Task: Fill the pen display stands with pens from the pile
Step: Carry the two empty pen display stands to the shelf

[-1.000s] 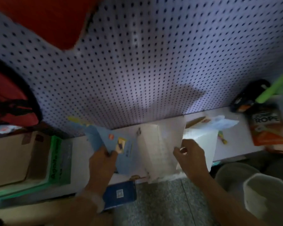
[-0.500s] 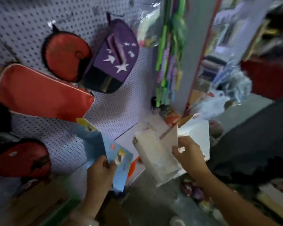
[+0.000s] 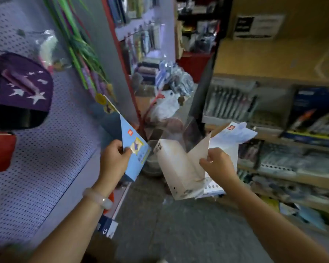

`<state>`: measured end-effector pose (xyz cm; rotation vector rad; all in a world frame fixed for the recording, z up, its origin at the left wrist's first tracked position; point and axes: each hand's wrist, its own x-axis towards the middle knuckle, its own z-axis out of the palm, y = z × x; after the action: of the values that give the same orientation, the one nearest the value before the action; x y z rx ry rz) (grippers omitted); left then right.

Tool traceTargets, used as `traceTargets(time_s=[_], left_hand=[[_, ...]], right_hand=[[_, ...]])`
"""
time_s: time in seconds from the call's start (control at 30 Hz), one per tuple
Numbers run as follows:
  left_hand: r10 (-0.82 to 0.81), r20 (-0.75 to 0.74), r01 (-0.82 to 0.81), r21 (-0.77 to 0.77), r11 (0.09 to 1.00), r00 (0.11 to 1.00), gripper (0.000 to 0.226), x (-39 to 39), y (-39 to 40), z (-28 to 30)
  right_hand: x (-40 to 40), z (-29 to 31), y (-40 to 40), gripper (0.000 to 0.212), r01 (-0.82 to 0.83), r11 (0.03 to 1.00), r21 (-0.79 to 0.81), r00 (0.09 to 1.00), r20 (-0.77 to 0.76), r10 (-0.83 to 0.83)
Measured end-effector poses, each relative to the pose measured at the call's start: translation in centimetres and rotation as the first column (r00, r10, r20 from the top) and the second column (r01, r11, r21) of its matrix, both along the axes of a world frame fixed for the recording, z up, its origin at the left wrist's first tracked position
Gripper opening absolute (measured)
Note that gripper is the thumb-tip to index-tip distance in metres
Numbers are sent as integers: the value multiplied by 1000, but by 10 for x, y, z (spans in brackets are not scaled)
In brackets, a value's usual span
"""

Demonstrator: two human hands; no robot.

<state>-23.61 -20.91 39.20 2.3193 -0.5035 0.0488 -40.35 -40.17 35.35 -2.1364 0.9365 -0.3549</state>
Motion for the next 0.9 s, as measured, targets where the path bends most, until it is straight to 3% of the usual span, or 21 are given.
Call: traceTargets(time_s=[0.2, 0.37, 0.67, 0.83, 0.9], left_hand=[[-249, -13, 249, 23, 968, 969, 17, -128, -119, -15], [-496, -118, 500, 13, 866, 861, 22, -251, -206, -32], [-879, -141, 888, -3, 460, 455, 36, -477, -370, -43], [-970, -158, 979, -64, 195, 183, 36, -590, -461, -51], [-982, -169, 992, -75, 105, 91, 35, -637, -498, -52]], right_hand=[[-175, -13, -68, 41, 290, 957, 30, 956, -56, -288], [-322, -26, -113, 40, 508, 861, 41, 859, -103, -502], [-570, -32, -140, 42, 894, 446, -31, 433, -190, -881], [-671, -51, -145, 31, 985, 166, 42, 170, -150, -974], [-708, -56, -154, 38, 996, 66, 64, 74, -142, -987]])
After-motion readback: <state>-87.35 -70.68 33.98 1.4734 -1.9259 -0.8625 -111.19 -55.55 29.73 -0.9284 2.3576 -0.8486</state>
